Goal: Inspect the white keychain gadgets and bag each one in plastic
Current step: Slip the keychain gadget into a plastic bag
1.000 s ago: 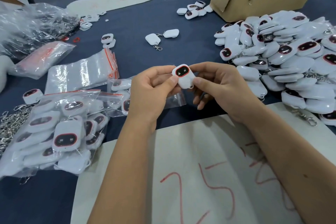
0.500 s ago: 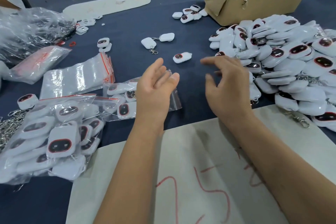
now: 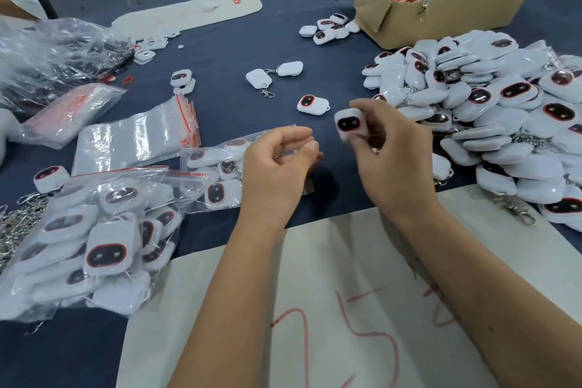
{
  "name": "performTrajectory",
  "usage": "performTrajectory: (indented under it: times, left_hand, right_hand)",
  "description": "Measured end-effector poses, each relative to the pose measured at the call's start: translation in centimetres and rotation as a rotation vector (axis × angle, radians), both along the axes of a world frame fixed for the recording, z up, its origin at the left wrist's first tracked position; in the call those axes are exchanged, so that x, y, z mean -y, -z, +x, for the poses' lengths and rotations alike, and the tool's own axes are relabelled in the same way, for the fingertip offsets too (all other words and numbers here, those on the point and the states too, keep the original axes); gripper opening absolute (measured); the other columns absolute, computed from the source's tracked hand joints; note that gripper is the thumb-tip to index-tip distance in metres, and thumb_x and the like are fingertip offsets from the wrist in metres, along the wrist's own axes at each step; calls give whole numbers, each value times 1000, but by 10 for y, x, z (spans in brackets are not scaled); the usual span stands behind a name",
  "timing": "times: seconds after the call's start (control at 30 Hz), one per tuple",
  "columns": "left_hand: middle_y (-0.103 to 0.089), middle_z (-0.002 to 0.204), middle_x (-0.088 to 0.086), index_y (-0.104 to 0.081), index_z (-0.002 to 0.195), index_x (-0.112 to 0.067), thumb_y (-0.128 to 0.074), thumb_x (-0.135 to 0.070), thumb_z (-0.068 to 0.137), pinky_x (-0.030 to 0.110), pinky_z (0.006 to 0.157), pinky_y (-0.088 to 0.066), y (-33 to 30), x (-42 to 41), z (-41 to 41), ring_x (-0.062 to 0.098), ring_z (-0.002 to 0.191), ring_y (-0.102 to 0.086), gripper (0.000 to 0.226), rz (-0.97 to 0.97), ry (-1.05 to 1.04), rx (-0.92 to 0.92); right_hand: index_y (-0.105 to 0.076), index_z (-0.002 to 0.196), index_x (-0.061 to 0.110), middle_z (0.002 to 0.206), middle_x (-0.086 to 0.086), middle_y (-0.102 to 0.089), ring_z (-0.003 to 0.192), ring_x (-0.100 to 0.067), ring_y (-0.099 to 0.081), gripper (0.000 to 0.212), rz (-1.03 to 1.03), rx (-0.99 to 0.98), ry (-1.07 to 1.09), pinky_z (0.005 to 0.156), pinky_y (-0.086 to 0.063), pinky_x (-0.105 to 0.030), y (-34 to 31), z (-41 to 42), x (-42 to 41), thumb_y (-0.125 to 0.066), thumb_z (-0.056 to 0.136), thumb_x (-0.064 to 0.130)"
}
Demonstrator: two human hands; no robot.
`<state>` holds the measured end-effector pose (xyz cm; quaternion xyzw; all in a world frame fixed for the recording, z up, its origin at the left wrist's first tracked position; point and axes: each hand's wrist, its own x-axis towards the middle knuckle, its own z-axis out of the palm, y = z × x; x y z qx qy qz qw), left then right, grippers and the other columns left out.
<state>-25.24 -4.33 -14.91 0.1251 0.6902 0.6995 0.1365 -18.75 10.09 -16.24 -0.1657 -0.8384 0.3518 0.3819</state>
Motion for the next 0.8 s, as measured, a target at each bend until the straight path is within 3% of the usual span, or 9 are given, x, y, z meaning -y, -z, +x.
performTrajectory:
  times: [0.07,0.13,0.2,0.27,0.43,0.67,0.8]
  left_hand:
    - [-78,102,7,-75,111,-11,-70,-8,97,36,79,-65,-1,1,-1,22,89,-78,15,4,0,1]
    - [-78,96,10,-75,109,-10,-67,-6,98,30,72,-63,-2,3,-1,23,82,-78,14,11,14,-6]
    - [-78,90,11,-76,107,-10,-66,-6,99,28,64,-61,-3,5,-3,21,72,-77,13,27,4,13]
    - [-78,87,12,-75,110,-7,-67,-6,99,28,63,-61,-4,7,-4,19,69,-75,14,49,-11,45]
    - [-78,85,10,-77,107,-10,-68,-6,98,28,61,-61,-5,8,-5,21,71,-76,13,69,2,80]
    - [-79,84,8,-77,98,-14,-66,-4,98,30,63,-62,-6,9,-5,22,74,-77,15,77,38,65]
    - [-79,91,13,-78,98,-7,-64,-6,100,32,67,-62,-5,10,-5,26,82,-78,15,68,52,90]
  right_hand:
    - [-64,124,18,90,1,-78,82,-18,-75,29,-306,-53,-224,79,-61,-34,-1,-2,5,-75,96,16]
    - [-62,123,14,96,-3,-80,80,-22,-77,31,-529,-37,-415,72,-64,-39,0,-3,7,-75,95,11]
    - [-64,122,11,99,-5,-80,73,-22,-75,28,-625,-7,-522,62,-62,-32,0,-3,3,-72,96,4]
    - [-66,123,9,99,-7,-79,72,-21,-74,27,-691,22,-570,63,-61,-29,-1,-2,0,-70,97,1]
    - [-67,125,8,108,-11,-77,89,-26,-77,31,-707,47,-639,71,-62,-32,-2,0,-3,-69,96,-2]
    - [-67,121,6,109,-13,-76,86,-29,-76,23,-674,78,-603,67,-61,-33,-6,3,-2,-64,100,-2]
    - [-67,118,2,101,-22,-74,73,-29,-74,19,-724,102,-593,59,-59,-27,-8,4,-3,-61,101,-1]
